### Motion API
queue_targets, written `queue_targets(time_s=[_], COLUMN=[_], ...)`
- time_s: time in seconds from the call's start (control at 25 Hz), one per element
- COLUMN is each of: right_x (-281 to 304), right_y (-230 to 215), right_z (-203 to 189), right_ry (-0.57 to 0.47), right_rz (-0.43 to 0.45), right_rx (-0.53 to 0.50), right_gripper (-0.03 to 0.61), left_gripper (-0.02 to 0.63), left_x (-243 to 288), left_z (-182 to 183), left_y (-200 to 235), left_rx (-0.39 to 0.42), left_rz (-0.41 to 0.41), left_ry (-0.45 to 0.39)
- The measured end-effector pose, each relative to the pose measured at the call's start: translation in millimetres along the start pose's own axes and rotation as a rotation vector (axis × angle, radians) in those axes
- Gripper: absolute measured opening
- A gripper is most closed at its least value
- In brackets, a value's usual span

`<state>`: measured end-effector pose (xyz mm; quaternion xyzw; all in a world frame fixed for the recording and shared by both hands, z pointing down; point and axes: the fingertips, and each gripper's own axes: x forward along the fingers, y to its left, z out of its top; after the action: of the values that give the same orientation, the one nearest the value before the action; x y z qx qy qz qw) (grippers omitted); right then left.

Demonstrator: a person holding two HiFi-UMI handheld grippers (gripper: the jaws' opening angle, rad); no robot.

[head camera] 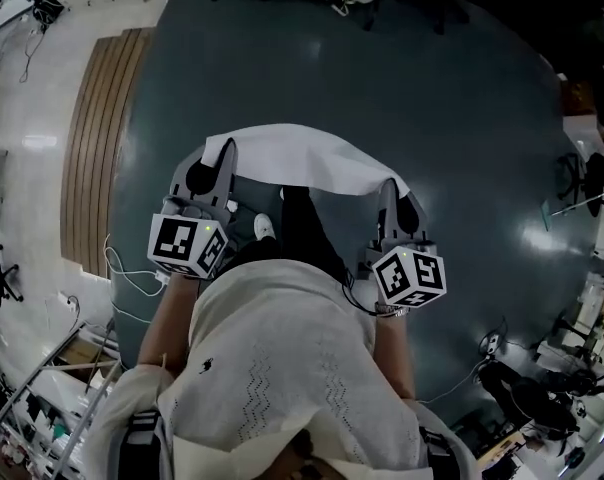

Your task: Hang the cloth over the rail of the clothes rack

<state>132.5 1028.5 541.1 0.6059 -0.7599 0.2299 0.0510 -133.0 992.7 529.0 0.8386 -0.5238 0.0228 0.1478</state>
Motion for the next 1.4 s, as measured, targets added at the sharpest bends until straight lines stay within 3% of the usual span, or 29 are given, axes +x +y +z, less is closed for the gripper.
queue_targets(time_s=[0.28, 0.56, 0.88, 1.08, 1.4], right_x=[115.5, 234.4, 332.7, 380.7, 492.1], right_y=[-38.2, -66.7, -69.2, -67.3, -75.5], right_z=[24.8, 107.0, 165.6, 164.5, 205.7], right_ry=[0.033, 0.002, 0.017, 0.047, 0.014], right_rz=[0.034, 0.119, 0.213, 0.187, 0.038], right_rx=[0.009, -0.014, -0.055, -0.032, -0.025], right_gripper=[0.021, 0.021, 0.021, 0.021, 0.021], left_gripper=[0.025, 0.025, 0.025, 0.025, 0.025], left_x=[92.4, 213.3, 283.2, 321.6, 442.2], left_z=[6.4, 62.7, 94.6, 96.4, 127.5], left_y=[42.4, 70.9, 108.0, 152.5, 236.4], left_rx=[0.016, 0.070, -0.021, -0.037, -0.028], left_rz=[0.055, 0.086, 0.176, 0.176, 0.052], left_ry=[0.054, 0.025, -0.014, -0.005, 0.011])
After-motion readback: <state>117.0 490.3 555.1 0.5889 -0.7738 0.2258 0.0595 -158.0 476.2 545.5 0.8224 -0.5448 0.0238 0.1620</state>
